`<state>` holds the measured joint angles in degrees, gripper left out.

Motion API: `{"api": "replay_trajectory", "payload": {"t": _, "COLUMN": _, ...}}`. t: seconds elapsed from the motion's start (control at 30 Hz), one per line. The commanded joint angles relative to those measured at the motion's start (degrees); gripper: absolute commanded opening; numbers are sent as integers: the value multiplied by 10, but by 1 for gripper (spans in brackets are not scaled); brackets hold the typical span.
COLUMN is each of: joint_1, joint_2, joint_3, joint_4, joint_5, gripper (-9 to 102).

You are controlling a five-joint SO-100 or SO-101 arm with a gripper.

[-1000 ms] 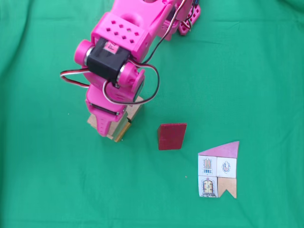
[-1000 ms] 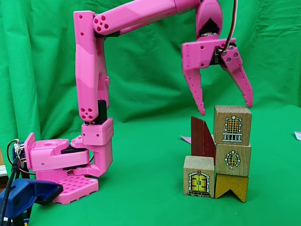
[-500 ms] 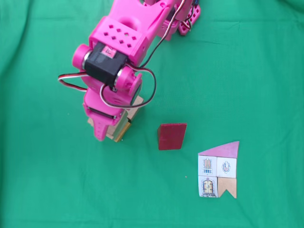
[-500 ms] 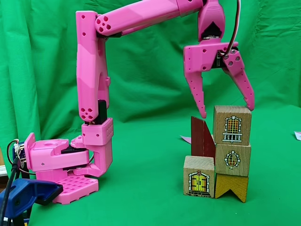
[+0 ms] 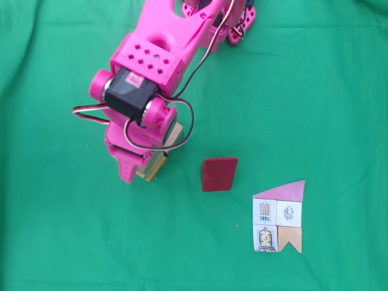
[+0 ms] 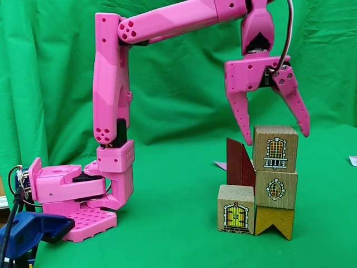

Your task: Grasp some building blocks and build the house on the picture.

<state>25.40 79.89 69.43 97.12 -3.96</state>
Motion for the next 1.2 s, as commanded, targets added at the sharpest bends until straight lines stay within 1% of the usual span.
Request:
{"api": "replay_trajectory", "payload": {"t": 0.0, "joint_1": 2, "joint_2": -4, "joint_3": -21, "joint_4": -4, "joint_5": 3, "gripper": 36}}
{"api": "replay_trajectory", "payload": {"t": 0.5, "joint_1": 3, "joint_2": -4, "joint_3": -20, "joint_4": -4, "joint_5": 3, "gripper": 36}}
{"api": "replay_trajectory", "payload": {"t": 0.8, "joint_1": 3, "joint_2": -5, "joint_3": -20, "joint_4": -4, "joint_5": 3, "gripper": 26}}
{"api": "replay_trajectory", "payload": {"t": 1.17, "joint_1": 3, "joint_2": -5, "joint_3": -20, "joint_4": -4, "joint_5": 3, "gripper": 26}}
